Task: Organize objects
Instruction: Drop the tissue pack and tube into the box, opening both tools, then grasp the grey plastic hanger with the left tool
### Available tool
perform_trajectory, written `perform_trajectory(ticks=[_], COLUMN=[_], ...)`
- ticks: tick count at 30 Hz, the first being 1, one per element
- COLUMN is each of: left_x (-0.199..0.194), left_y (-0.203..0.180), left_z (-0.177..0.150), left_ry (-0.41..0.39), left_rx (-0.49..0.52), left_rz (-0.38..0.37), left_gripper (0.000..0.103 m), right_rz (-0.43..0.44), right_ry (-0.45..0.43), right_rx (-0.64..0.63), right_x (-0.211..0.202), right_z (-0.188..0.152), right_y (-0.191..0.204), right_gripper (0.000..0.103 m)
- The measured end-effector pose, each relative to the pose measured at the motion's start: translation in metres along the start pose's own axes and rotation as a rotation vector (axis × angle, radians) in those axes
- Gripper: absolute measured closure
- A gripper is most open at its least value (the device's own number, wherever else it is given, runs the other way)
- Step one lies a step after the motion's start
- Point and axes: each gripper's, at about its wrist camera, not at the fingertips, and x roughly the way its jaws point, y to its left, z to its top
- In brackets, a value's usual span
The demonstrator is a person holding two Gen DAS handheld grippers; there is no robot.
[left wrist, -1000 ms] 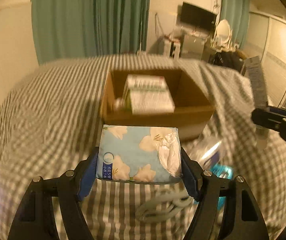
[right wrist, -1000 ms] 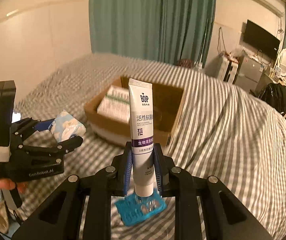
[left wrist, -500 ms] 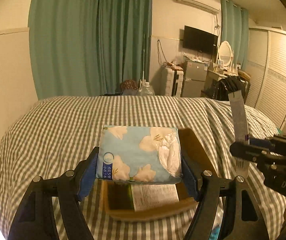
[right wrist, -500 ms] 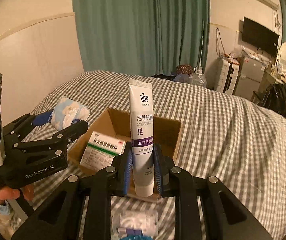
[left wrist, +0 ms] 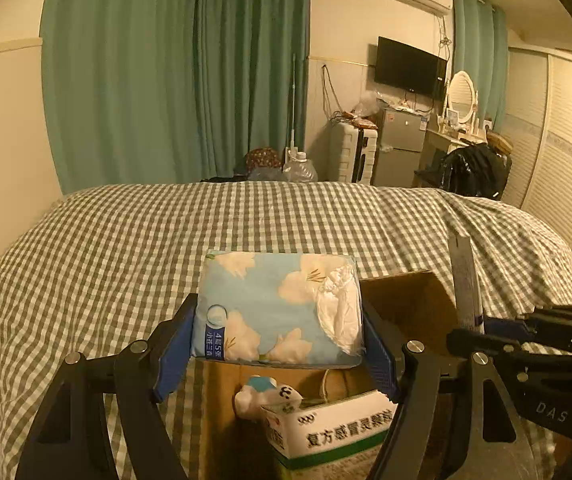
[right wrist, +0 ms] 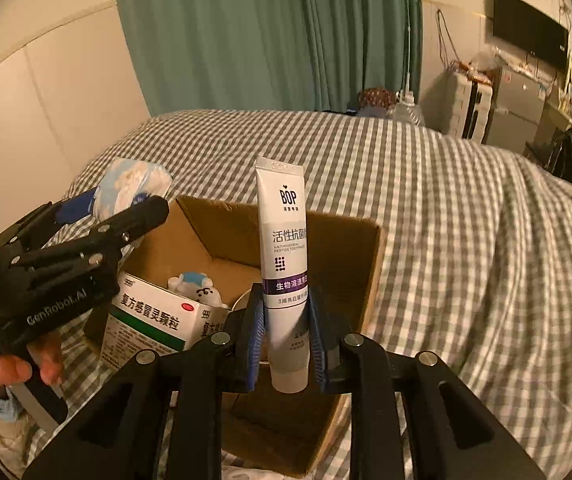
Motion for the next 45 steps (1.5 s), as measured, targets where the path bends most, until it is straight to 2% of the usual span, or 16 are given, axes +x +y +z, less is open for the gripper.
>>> perform_trajectory(ticks=[4,6,7,8,12,14,18,20,26,28,33,37,41,45], left_x=[0.005,-0.001,-0.004,-0.010,-0.036,-0.053,-0.093,-0.114,-0.168,-0.182,-0.203,-0.212,-0.203,-0.183], left_y=[-0.004,-0.010,-0.010,-0.013,-0.011,-0.012,-0.010,-0.010,-0.008,-0.007,-0.004,-0.003,-0.006,-0.008], left_z=[-0.003,-0.006,-0.006,-0.006,-0.004,0.000,0.002,0.002,-0.009,-0.016,-0.036,-0.062,-0.091,-0.126], left_ry=[0.009,0.004,-0.001,-0.008,-0.018,-0.030,-0.077,-0.094,-0.125,-0.130,-0.114,-0.110,-0.082,-0.045], left_rx=[0.021,0.037,0.040,0.041,0.026,0.019,0.020,0.023,0.014,0.009,-0.011,-0.014,0.010,0.037], left_rz=[-0.005,0.018,0.029,0.043,0.044,0.051,0.055,0.059,0.081,0.085,0.095,0.119,0.150,0.167], left_gripper=[0.024,0.019,0.013,0.007,0.006,0.004,0.001,0.000,0.000,0.000,0.000,0.000,0.000,0.000], right_rz=[-0.011,-0.024,-0.035,-0.044,-0.067,-0.081,-0.104,-0.121,-0.157,-0.178,-0.192,-0.199,-0.183,-0.133], right_ry=[-0.022,-0.042,-0.055,-0.070,-0.125,-0.147,-0.200,-0.229,-0.300,-0.309,-0.308,-0.276,-0.215,-0.109], right_rx=[0.008,0.008,0.007,0.008,0.007,0.004,-0.014,-0.026,-0.076,-0.088,-0.092,-0.095,-0.121,-0.119], right_x=[-0.006,-0.014,-0.021,-0.027,-0.061,-0.077,-0.119,-0.142,-0.200,-0.212,-0.221,-0.217,-0.191,-0.149], right_z=[-0.001,0.000,0.000,0.001,0.004,0.005,0.000,-0.004,-0.022,-0.030,-0.048,-0.076,-0.105,-0.137], right_y=[-0.005,-0.004,-0.004,-0.004,-0.001,0.002,0.015,0.025,0.047,0.050,0.049,0.054,0.055,0.049], right_gripper=[0.080,0.066,0.054,0.049,0.047,0.038,0.033,0.025,0.008,0.006,0.003,0.002,0.002,0.002])
